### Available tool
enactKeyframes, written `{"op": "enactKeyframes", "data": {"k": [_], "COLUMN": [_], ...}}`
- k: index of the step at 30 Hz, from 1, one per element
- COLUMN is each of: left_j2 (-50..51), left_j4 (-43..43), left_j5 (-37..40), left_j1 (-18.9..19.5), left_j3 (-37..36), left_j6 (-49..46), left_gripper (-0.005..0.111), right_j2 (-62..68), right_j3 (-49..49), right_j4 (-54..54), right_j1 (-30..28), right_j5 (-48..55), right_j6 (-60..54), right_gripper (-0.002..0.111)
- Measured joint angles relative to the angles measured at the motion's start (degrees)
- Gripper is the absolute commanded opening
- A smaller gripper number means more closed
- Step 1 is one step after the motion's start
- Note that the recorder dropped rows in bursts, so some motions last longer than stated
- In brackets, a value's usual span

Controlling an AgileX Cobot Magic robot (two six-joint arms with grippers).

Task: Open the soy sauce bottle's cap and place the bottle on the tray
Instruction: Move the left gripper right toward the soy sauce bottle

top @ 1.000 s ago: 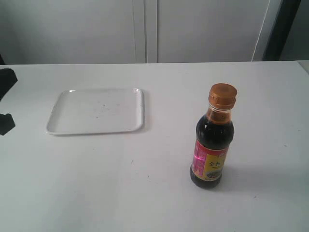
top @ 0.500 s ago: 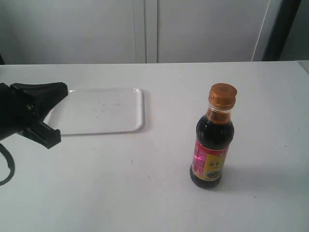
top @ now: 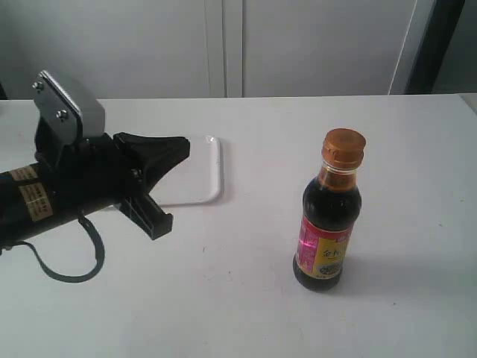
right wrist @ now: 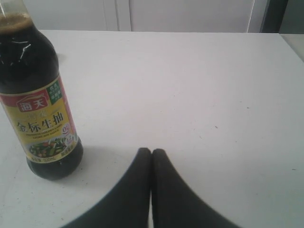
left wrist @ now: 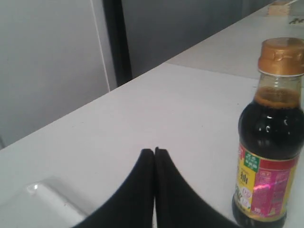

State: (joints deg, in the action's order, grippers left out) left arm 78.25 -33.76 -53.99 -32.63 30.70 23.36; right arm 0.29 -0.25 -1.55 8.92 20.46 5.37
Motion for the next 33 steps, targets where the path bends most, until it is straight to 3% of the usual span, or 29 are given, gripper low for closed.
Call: {"op": "enactKeyframes", "data": {"k": [13,20,23,26,30,33], "left_j2": [11.6,15.0,15.8,16.4,16.5,16.6], "left_j4": [-0.8,-5.4,-7.6,-9.9,-11.6,-12.0], "left_j5": [-13.5,-14.8,-14.9,-15.0,-15.1,-15.1], "left_j1": [-2.0,-2.0,-2.3,-3.3,-5.6,-7.5], "left_j3": [1.9,2.1,2.9,3.8,4.5,4.7], "left_j6": [-3.8,-4.1,-4.1,-4.1,-4.1,-4.1], "left_gripper": [0.000,0.001,0.013,0.035,0.072,0.087], "right_j2": [0.0,0.0,0.0,0.0,0.0,0.0], "right_j3": [0.0,0.0,0.0,0.0,0.0,0.0], "right_j4": [0.0,0.0,0.0,0.0,0.0,0.0], "right_j1": [0.0,0.0,0.0,0.0,0.0,0.0], "right_j5": [0.0,0.0,0.0,0.0,0.0,0.0], "right_j6": [0.0,0.0,0.0,0.0,0.0,0.0], "right_gripper": [0.000,0.000,0.000,0.000,0.000,0.000]}}
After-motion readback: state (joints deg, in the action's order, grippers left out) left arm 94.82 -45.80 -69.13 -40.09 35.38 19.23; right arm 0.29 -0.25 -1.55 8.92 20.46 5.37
